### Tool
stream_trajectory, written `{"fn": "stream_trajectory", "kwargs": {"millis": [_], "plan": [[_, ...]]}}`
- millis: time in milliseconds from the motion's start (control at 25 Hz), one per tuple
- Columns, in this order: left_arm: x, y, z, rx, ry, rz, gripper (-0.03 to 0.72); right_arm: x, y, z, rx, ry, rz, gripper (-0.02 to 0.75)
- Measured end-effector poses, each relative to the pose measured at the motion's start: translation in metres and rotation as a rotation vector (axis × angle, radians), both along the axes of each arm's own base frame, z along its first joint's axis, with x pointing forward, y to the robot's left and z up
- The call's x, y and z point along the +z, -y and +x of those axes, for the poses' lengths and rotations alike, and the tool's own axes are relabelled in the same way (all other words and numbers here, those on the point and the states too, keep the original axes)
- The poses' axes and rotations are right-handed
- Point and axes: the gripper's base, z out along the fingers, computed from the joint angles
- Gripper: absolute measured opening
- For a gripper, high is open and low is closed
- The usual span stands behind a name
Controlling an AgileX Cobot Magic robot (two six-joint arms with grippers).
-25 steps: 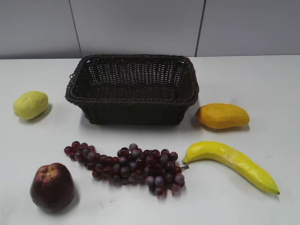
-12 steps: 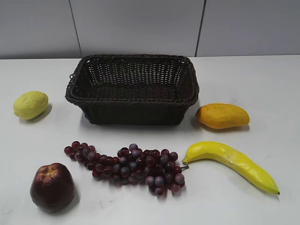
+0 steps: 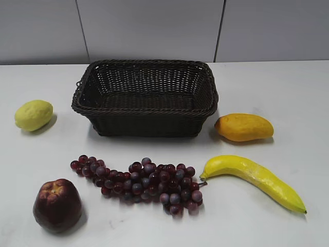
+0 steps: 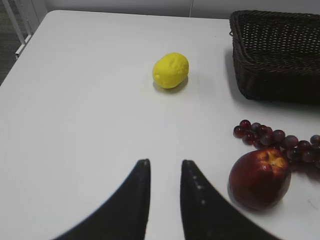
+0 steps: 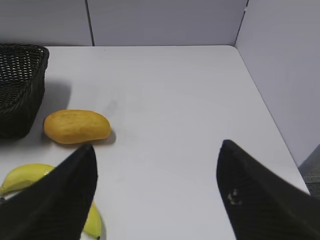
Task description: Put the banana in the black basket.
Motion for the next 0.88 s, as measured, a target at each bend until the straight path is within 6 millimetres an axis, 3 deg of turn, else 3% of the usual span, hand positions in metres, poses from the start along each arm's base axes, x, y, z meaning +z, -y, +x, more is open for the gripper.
{"fn": "stream_trajectory", "kwargs": {"millis": [200,640,880], "plan": [[0.000,0.000,0.000,0.000,0.000,0.000,0.202,-0.013,-0.002,0.046,0.000,-0.139,-0.006,0.591],[0.000,0.000,0.000,0.000,0.000,0.000,0.202,-0.052,-0.013,0.144,0.122,-0.622,-0.055,0.591],[0.000,0.000,0.000,0.000,0.000,0.000,0.202,-0.066,-0.046,0.176,0.262,-0.747,-0.108,0.591]]}}
